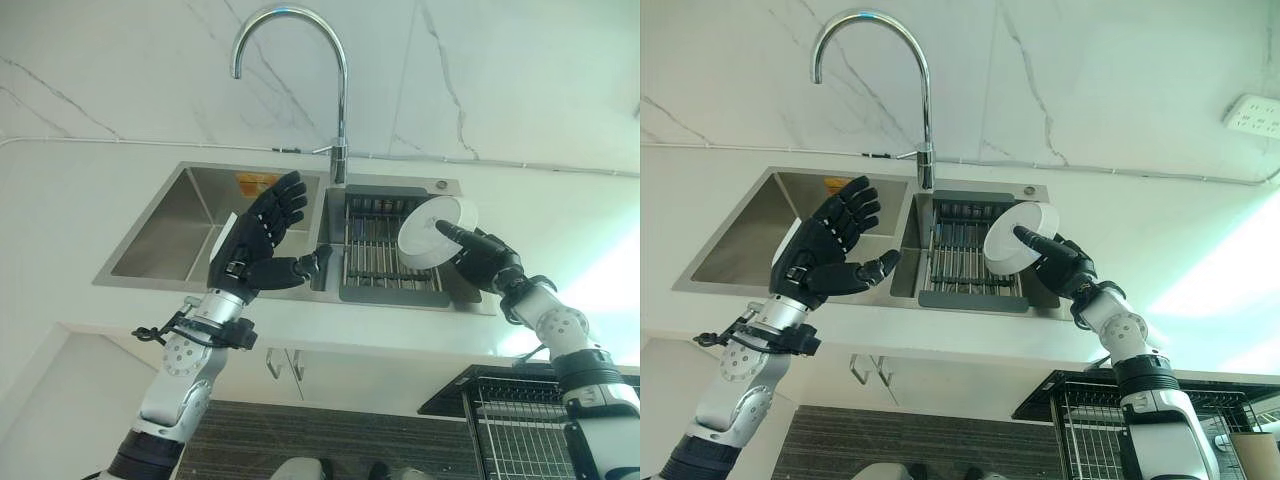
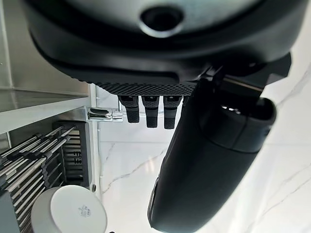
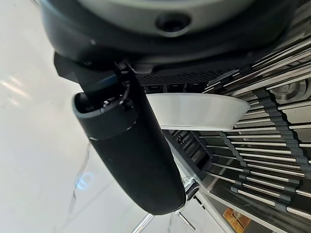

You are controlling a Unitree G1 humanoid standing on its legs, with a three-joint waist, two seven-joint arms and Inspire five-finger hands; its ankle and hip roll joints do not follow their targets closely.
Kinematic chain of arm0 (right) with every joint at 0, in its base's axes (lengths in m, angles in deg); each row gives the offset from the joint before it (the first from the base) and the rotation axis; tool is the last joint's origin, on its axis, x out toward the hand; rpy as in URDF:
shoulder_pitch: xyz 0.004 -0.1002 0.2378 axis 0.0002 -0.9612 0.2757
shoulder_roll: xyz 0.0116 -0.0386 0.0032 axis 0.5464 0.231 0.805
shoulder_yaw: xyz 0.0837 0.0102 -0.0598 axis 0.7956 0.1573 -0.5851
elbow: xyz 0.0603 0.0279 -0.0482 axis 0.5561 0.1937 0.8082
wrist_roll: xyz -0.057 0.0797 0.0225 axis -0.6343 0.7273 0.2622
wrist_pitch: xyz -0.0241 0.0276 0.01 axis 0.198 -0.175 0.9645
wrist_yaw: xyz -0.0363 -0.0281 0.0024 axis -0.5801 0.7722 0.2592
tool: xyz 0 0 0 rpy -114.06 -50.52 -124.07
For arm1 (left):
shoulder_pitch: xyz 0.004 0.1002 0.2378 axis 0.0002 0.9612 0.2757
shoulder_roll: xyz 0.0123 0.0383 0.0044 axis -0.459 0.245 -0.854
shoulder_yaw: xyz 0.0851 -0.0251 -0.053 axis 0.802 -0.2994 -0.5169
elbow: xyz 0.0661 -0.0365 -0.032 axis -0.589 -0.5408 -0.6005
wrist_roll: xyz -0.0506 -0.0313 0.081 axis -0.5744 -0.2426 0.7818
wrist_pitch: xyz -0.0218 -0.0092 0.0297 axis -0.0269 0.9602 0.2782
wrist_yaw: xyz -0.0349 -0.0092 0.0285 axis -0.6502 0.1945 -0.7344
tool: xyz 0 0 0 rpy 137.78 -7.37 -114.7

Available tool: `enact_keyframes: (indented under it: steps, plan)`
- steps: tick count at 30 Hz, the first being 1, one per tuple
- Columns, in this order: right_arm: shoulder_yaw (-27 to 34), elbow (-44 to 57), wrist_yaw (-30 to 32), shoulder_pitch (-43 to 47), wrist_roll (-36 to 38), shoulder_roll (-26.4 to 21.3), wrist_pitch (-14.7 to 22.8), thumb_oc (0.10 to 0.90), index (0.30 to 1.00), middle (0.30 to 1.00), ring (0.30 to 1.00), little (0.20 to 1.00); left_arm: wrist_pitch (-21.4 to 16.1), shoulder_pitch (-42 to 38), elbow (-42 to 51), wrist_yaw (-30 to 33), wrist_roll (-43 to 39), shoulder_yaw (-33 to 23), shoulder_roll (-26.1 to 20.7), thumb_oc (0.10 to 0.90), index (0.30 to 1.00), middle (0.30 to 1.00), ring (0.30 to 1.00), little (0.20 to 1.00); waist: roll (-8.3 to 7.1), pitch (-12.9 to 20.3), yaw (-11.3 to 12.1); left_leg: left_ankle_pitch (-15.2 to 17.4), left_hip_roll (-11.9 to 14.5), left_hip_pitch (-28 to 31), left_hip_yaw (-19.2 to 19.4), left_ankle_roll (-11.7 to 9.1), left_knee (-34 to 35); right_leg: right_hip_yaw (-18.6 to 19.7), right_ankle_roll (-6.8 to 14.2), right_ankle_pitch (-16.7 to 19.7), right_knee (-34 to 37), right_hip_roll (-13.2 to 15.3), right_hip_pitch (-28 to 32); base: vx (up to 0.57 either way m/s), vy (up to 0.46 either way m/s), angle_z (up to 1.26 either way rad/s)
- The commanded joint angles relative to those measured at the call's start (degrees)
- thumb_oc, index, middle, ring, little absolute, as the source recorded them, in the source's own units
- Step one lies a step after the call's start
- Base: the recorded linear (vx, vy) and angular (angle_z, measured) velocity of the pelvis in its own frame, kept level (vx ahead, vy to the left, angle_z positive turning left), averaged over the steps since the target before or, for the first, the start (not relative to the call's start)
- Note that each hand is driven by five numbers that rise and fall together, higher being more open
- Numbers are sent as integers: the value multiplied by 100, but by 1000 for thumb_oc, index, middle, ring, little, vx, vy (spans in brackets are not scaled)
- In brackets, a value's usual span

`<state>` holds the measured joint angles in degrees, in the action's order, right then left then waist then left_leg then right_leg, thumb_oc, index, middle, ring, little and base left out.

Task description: Place the dishes in the dishwasher.

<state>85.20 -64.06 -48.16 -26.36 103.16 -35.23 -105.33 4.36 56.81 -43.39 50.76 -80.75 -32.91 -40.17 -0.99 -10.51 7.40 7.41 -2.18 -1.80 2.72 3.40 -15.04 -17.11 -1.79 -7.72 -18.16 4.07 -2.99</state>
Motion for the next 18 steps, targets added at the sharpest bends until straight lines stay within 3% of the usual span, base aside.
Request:
enact_keyframes:
  steps: [1,5,15,16,17,18]
  plan:
    - [-59,-207,-289,836,29,-287,104,800,900,900,900,900,-482,-514,507,-31,-106,28,-238,800,900,900,900,900,-190,431,136,875,109,112,-215,-331,-215,152,525,-713,98,105,511,0,0,0]
    - [-78,-353,-212,918,195,-279,100,800,900,900,900,900,-448,-533,503,-11,-123,65,-280,800,900,900,900,900,-187,437,163,874,105,119,-228,-328,-215,143,525,-720,98,107,528,0,0,0]
    - [-104,-1037,346,1453,61,-150,736,800,900,900,900,900,-322,-710,426,92,-180,259,-303,800,900,900,900,900,-127,471,255,870,91,125,-265,-326,-215,125,518,-720,98,118,540,-2,-2,1]
    - [-114,-1078,458,1519,12,-85,847,750,825,825,825,825,-300,-741,413,108,-169,286,-283,800,900,900,900,900,-115,470,267,868,90,125,-269,-323,-215,124,515,-718,98,119,540,0,0,0]
    - [-143,-1123,577,1583,-58,-32,1004,595,592,592,592,592,-298,-764,399,150,-163,340,-276,800,900,900,900,900,-102,477,280,867,89,124,-274,-323,-215,123,512,-721,98,122,542,0,0,0]
    - [-168,-1160,642,1626,-75,-8,1091,557,535,535,535,535,-288,-783,394,180,-163,369,-270,800,900,900,900,900,-98,481,288,866,88,125,-278,-323,-215,120,510,-721,98,123,542,0,0,0]
